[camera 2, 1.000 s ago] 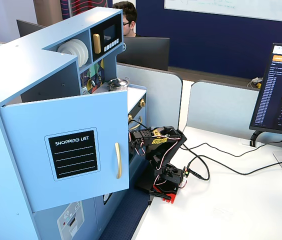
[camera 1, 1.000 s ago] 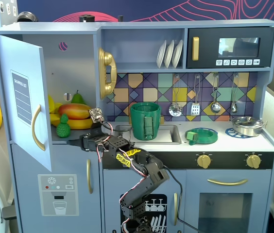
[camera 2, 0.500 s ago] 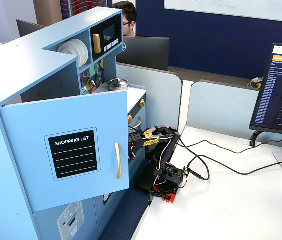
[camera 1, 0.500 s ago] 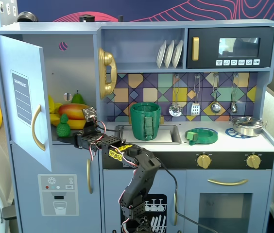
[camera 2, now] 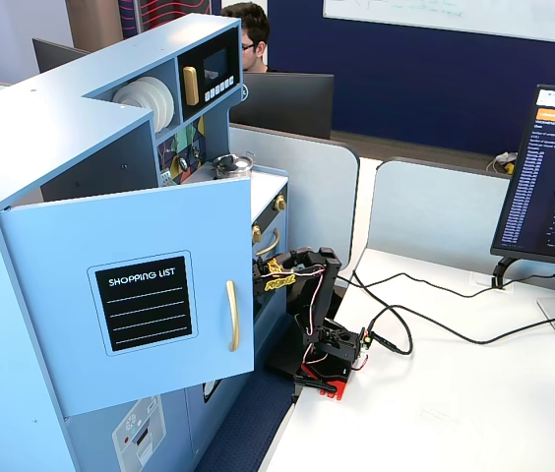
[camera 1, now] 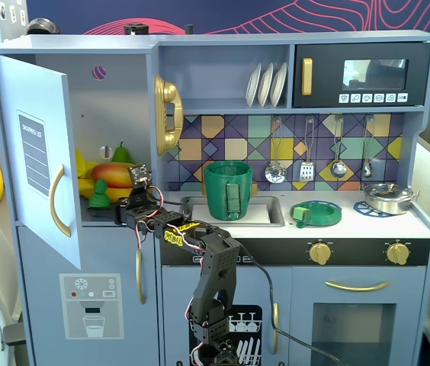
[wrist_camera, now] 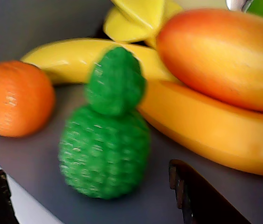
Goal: Pick up the green pineapple from the left cabinet and place it in the green recipient
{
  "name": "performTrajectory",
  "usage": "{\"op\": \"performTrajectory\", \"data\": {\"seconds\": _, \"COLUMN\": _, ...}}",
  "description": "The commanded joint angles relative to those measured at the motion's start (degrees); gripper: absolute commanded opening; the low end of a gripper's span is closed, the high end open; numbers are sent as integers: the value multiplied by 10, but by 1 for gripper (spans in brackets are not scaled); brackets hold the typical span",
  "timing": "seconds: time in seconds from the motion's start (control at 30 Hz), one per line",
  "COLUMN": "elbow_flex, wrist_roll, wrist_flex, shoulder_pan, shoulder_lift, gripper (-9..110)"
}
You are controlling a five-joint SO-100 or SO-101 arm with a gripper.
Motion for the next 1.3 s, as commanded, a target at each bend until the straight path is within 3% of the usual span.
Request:
{"op": "performTrajectory", "data": {"seconds": 0.0, "elbow_flex": -56, "wrist_roll": -3, "wrist_flex": -24, "shoulder_pan": 6, "shoulder_lift": -9, "gripper": 41}}
{"op": "performTrajectory", "data": {"seconds": 0.83, "elbow_flex": -264, "wrist_roll": -33, "wrist_flex": 21, "shoulder_pan": -8, "shoulder_lift": -192, "gripper": 39}}
{"op": "performTrajectory", "data": {"seconds": 0.93, "elbow_flex": -285, "wrist_roll": -40, "wrist_flex": 45, "shoulder_pan": -8, "shoulder_lift": -212, "gripper": 32}}
{"op": "performTrajectory", "data": {"seconds": 1.1, "elbow_flex": -292, "wrist_roll": -72, "wrist_flex": 97, "shoulder_pan": -7, "shoulder_lift": -215, "gripper": 0}}
{"op": "performTrajectory", "data": {"seconds": 1.27, "elbow_flex": -286, "wrist_roll": -68, "wrist_flex": 109, "shoulder_pan": -8, "shoulder_lift": -188, "gripper": 0}}
